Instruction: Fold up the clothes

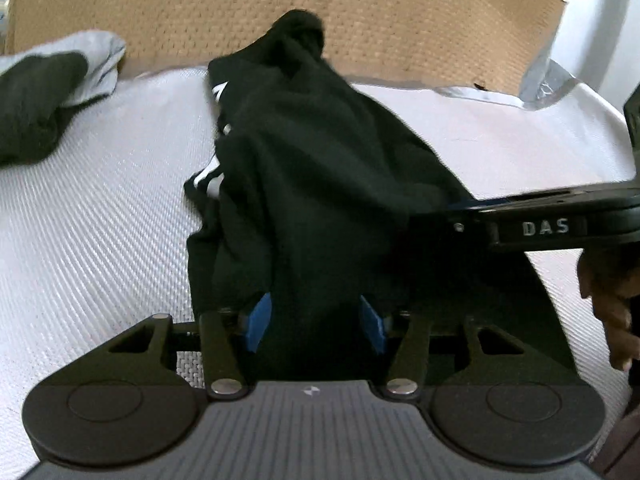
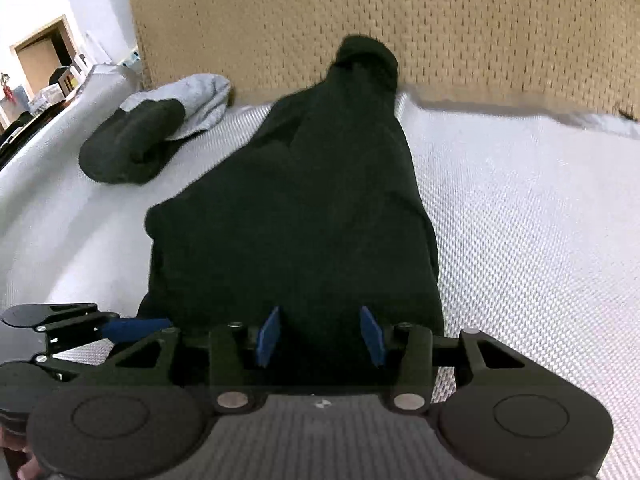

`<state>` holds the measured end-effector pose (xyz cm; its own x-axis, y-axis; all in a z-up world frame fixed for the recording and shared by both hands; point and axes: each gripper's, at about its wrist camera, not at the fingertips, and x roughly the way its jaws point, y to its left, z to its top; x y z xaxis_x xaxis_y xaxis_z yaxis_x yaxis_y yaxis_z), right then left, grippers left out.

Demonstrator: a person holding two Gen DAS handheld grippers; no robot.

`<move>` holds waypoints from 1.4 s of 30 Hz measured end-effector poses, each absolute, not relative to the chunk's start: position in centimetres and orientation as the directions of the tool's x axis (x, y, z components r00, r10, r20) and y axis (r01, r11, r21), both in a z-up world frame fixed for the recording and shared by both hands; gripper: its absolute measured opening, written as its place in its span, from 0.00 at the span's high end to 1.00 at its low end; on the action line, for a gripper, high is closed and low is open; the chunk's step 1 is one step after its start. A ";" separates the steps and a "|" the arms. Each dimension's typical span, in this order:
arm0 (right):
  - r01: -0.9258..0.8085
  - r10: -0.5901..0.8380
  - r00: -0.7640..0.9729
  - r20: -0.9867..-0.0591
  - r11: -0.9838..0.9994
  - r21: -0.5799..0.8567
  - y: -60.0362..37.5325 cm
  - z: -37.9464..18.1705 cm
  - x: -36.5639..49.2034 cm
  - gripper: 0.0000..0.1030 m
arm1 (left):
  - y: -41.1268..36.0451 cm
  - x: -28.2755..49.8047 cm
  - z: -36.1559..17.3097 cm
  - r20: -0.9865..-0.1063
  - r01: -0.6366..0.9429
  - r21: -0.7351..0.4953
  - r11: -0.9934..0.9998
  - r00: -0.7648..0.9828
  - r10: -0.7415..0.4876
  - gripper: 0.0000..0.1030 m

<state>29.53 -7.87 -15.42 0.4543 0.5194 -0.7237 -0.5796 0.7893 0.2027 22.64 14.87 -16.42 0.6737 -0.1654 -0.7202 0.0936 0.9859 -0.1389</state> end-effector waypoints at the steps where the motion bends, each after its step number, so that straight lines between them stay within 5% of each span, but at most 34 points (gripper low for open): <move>1: -0.580 0.515 0.453 -0.728 0.790 0.199 -7.7 -15.6 29.4 0.53 | 14.7 22.8 -16.5 -0.719 0.098 -0.124 0.987 0.677 -0.157 0.49; 5: -0.587 0.507 0.462 -0.728 0.790 0.178 -8.1 -14.6 28.2 0.54 | 14.3 23.1 -16.4 -0.721 0.087 -0.090 0.992 0.681 -0.125 0.49; 8: -0.593 0.502 0.472 -0.724 0.789 0.161 -8.7 -13.3 27.2 0.55 | 15.1 22.9 -16.1 -0.721 0.018 -0.123 0.992 0.686 -0.102 0.61; 13: -0.602 0.495 0.490 -0.718 0.788 0.132 -9.6 -11.3 25.5 0.55 | 14.7 20.6 -13.3 -0.684 -0.025 -0.184 0.983 0.722 -0.109 0.46; 28: -0.590 0.474 0.437 -0.764 0.792 0.154 -10.6 -15.5 25.0 0.53 | 12.5 19.0 -15.7 -0.736 0.019 -0.104 0.994 0.671 -0.090 0.44; 42: -0.579 0.500 0.442 -0.745 0.793 0.189 -12.5 -12.9 21.2 0.53 | 11.8 15.7 -13.9 -0.709 0.003 -0.150 0.989 0.697 -0.109 0.47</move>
<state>21.17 -12.45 -12.95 0.4420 0.4998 -0.7449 -0.5789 0.7932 0.1887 15.73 11.85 -13.94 0.6971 -0.1093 -0.7086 0.0025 0.9887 -0.1500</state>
